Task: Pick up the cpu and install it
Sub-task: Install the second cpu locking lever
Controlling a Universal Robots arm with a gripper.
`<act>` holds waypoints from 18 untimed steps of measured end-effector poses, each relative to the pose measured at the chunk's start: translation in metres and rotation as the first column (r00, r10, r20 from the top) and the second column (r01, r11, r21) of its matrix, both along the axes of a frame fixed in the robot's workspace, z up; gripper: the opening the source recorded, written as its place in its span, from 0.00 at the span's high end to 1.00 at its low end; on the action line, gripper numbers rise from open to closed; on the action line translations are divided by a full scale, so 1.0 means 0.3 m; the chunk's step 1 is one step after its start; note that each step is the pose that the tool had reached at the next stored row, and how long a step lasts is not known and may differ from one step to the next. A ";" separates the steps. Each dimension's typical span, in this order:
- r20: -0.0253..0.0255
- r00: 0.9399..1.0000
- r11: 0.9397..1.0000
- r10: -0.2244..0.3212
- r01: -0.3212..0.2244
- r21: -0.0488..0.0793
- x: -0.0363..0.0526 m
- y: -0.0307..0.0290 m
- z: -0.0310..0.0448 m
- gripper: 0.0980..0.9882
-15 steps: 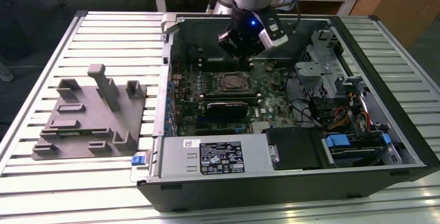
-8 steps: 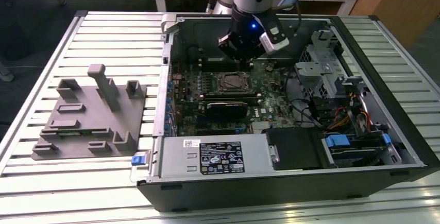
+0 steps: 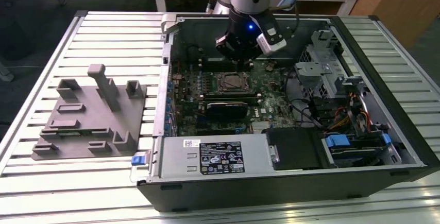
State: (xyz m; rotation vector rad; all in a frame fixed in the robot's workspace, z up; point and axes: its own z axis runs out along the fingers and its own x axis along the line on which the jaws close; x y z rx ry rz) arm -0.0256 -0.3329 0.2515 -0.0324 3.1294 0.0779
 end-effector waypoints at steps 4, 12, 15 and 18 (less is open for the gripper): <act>0.000 1.000 1.000 0.000 0.000 0.000 0.000 -0.021 0.000 0.99; -0.015 1.000 1.000 0.000 0.000 0.005 0.004 -0.034 0.000 0.99; -0.037 0.999 1.000 0.000 0.000 0.008 0.006 -0.034 0.000 0.99; -0.043 0.999 1.000 0.000 0.000 0.010 0.006 -0.036 0.000 0.99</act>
